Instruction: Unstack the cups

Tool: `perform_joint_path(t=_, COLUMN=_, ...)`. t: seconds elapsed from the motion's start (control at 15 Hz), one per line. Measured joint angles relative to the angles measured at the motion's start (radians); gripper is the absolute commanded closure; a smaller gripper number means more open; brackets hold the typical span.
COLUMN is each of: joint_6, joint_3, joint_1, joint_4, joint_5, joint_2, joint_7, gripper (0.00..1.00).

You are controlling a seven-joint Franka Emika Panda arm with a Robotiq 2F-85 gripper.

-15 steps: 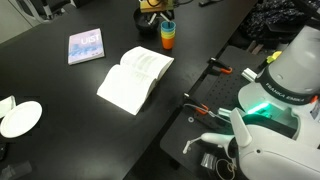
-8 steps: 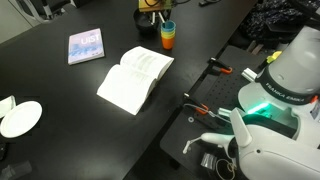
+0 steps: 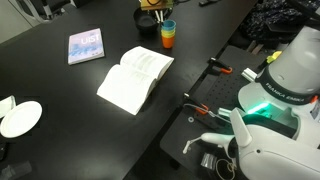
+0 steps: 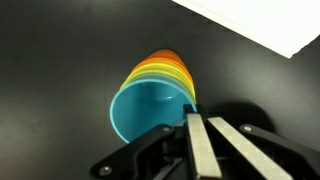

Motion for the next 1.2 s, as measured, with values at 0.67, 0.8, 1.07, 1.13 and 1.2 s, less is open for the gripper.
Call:
perform_joint_path(t=0.67, joint_6=-0.104, joint_3=-0.008, joint_1=0.009, joint_4=-0.001, joint_5=-0.005, joint_2=-0.065, joint_7=0.003, gripper=0.98)
perform_joint_path(t=0.8, joint_6=-0.166, joint_3=-0.024, joint_1=0.021, joint_4=-0.001, joint_5=-0.034, joint_2=-0.109, joint_7=0.01, gripper=0.98)
perform_joint_path(t=1.07, joint_6=-0.291, joint_3=-0.063, joint_1=0.037, joint_4=0.001, joint_5=-0.163, joint_2=-0.228, joint_7=0.075, gripper=0.98)
perform_joint_path(t=1.13, joint_6=-0.307, joint_3=-0.07, joint_1=0.034, joint_4=0.001, joint_5=-0.193, joint_2=-0.255, joint_7=0.092, gripper=0.99)
perform_joint_path(t=1.2, joint_6=-0.314, joint_3=-0.073, joint_1=0.025, joint_4=0.001, joint_5=-0.214, joint_2=-0.278, joint_7=0.107, gripper=0.99)
